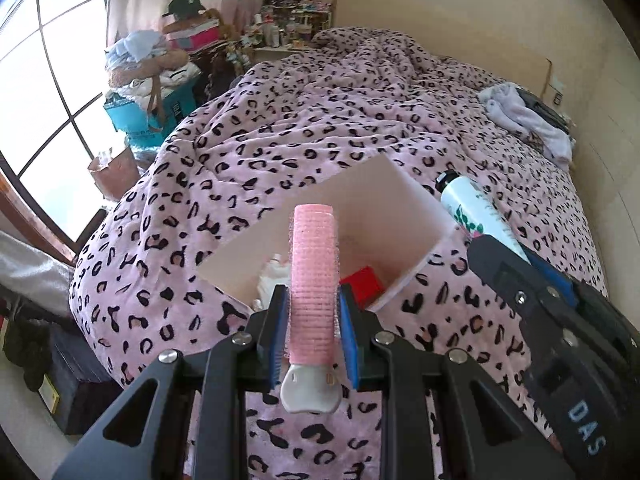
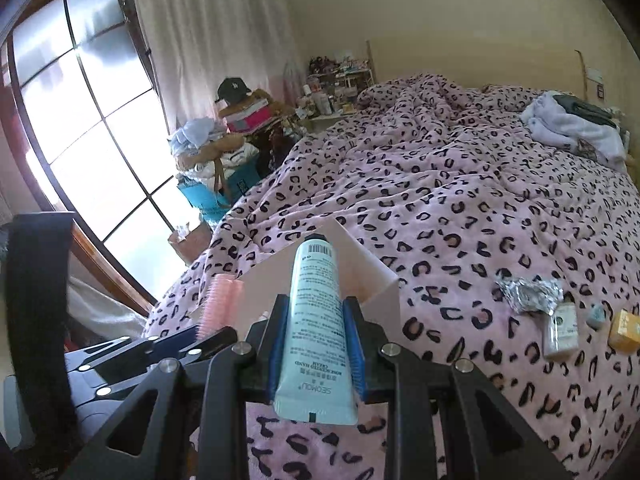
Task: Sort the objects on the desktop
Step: 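Carry the hair roller and lotion tube with both tools over the white box, then open both tools to drop the hair roller and lotion tube into the box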
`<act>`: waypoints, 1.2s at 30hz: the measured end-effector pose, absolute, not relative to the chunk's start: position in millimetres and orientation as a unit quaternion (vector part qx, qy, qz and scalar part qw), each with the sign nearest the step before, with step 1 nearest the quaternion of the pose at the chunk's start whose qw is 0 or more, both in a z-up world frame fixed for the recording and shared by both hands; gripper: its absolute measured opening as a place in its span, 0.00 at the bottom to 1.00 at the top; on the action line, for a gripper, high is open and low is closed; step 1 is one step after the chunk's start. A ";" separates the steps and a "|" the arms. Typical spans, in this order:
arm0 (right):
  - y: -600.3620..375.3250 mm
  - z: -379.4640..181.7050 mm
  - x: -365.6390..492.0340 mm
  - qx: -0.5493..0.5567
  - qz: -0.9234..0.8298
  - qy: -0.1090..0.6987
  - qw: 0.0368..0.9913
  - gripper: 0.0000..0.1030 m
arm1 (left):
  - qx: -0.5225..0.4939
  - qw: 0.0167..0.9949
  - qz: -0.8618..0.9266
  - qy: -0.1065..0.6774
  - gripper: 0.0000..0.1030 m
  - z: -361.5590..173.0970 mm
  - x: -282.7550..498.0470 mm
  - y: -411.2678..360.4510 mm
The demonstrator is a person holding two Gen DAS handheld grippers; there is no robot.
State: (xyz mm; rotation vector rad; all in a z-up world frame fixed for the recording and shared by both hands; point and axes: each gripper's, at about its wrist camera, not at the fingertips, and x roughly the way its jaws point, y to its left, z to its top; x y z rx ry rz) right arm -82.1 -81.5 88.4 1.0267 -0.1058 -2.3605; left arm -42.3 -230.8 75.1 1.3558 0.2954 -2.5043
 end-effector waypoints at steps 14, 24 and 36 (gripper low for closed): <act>-125.3 65.2 -138.5 0.430 -0.859 -0.013 0.276 0.27 | 0.497 0.136 -0.845 0.142 0.24 45.3 -77.9 -263.9; -151.9 28.9 -161.0 0.476 -0.835 0.013 0.276 0.27 | 0.529 0.129 -0.824 0.158 0.24 7.6 -97.7 -271.1; -156.8 19.1 -166.7 0.488 -0.830 0.029 0.268 0.27 | 0.529 0.134 -0.825 0.147 0.25 4.6 -100.8 -268.3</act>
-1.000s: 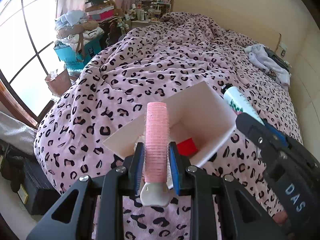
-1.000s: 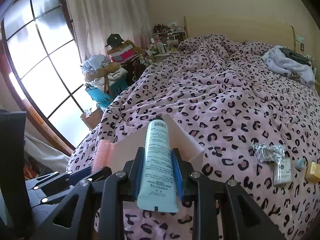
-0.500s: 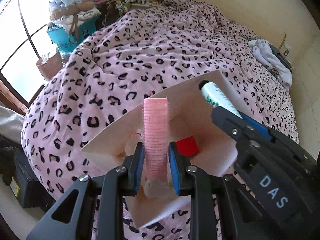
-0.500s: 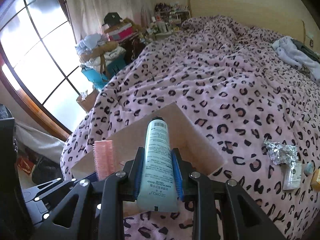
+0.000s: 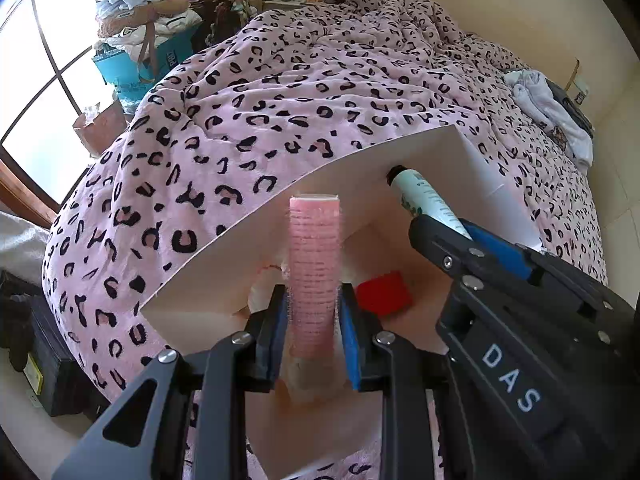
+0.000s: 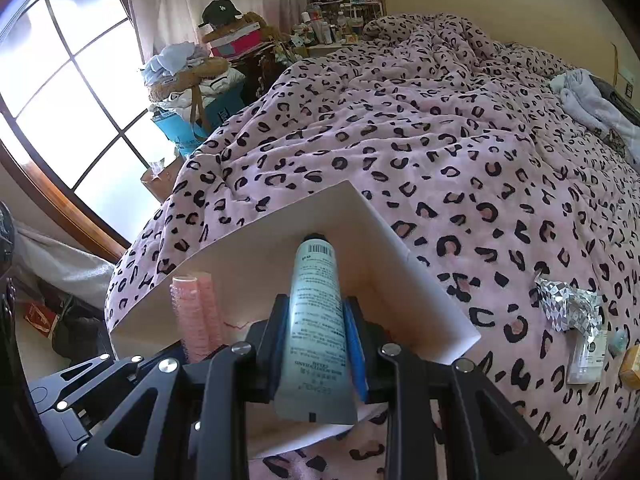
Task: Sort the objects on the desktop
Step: 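Open both tools to drop the hair roller and lotion tube into the box, then move both open tools back over the remaining items on the bed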
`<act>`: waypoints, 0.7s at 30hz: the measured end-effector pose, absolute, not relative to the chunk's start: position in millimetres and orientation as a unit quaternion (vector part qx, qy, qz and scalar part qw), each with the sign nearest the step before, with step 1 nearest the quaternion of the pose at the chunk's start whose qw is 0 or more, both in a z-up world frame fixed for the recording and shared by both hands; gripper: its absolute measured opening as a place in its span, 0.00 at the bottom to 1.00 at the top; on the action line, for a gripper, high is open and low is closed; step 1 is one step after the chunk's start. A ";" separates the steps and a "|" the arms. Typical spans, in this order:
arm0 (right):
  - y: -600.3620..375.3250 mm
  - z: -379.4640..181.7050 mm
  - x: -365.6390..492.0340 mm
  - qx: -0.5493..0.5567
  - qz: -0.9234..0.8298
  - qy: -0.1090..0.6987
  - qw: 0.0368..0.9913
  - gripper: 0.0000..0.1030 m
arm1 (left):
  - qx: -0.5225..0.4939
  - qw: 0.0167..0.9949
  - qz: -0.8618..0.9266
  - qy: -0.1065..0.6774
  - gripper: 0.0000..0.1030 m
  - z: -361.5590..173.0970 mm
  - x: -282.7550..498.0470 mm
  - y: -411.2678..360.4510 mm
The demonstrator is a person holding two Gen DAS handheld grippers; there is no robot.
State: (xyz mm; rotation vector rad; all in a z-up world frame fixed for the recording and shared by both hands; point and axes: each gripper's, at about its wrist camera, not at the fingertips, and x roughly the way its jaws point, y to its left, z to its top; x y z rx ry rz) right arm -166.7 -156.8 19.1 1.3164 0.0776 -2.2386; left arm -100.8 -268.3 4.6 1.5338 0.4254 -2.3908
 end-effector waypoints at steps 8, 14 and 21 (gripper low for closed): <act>-157.9 22.1 -166.9 0.495 -0.824 0.034 0.274 0.27 | 0.523 0.132 -0.829 0.148 0.45 7.7 -96.8 -266.6; -150.8 41.0 -167.2 0.495 -0.825 0.020 0.272 0.36 | 0.494 0.144 -0.845 0.143 0.71 31.9 -86.5 -268.8; -117.4 96.9 -150.7 0.468 -0.844 0.002 0.261 0.38 | 0.451 0.139 -0.870 0.141 0.77 79.9 -66.7 -261.3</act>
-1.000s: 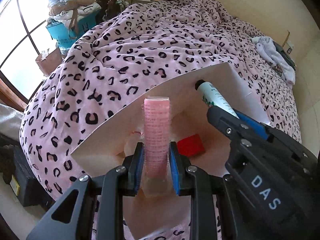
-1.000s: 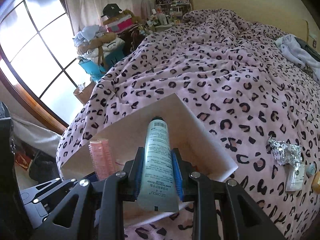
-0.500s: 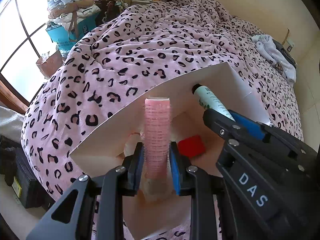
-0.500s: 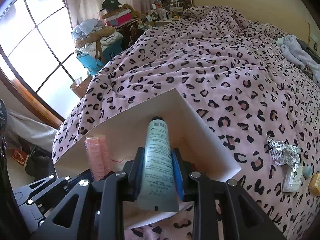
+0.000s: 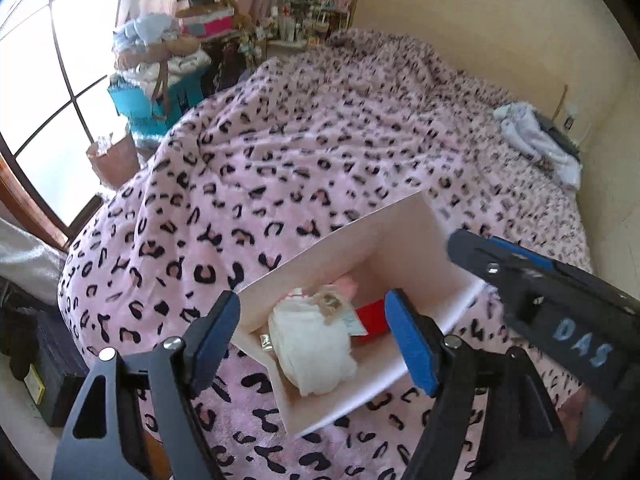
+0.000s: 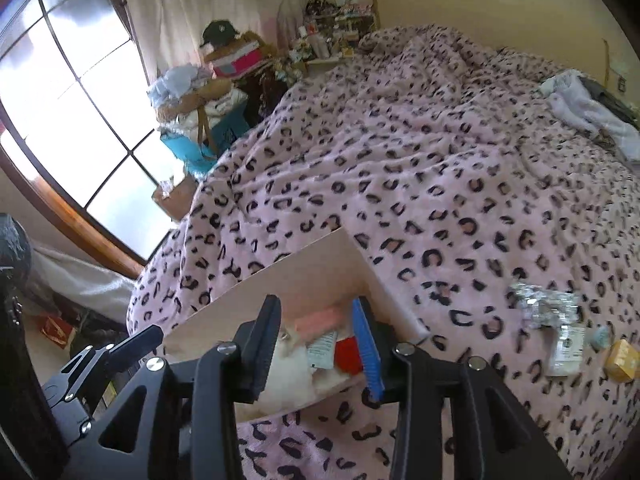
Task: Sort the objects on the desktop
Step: 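Move both open tools back over the remaining items on the bed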
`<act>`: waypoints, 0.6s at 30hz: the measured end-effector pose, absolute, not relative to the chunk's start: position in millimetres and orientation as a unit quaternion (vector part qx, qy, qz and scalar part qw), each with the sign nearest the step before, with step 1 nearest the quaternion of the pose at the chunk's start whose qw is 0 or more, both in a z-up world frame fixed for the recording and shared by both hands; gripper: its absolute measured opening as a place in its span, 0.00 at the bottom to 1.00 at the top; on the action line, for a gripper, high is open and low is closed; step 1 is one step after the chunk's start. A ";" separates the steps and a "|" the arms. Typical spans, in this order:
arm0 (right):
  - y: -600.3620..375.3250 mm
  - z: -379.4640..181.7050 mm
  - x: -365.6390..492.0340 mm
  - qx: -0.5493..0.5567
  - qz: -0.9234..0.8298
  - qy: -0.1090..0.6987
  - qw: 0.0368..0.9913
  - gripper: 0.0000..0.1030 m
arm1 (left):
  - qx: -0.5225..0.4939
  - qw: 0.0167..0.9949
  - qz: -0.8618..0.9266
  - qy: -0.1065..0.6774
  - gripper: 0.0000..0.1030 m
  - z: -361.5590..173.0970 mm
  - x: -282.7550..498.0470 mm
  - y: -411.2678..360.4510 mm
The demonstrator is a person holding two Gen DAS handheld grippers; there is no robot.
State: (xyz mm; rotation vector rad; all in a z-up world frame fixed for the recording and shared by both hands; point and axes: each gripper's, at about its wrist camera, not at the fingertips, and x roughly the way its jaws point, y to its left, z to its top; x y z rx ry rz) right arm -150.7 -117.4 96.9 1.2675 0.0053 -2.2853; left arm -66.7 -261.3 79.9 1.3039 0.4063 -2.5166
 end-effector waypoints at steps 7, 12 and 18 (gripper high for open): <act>-36.3 150.1 -100.0 0.397 -0.898 -0.014 0.188 0.69 | 0.409 0.080 -0.902 0.115 0.91 127.5 -43.8 -214.5; 40.3 135.4 -64.6 0.396 -0.908 -0.054 0.123 0.77 | 0.427 0.018 -0.901 0.082 0.97 119.2 -38.8 -154.4; 134.1 69.4 -37.8 0.455 -0.881 -0.125 0.035 0.77 | 0.477 -0.031 -0.877 0.045 0.97 59.7 -39.0 -86.5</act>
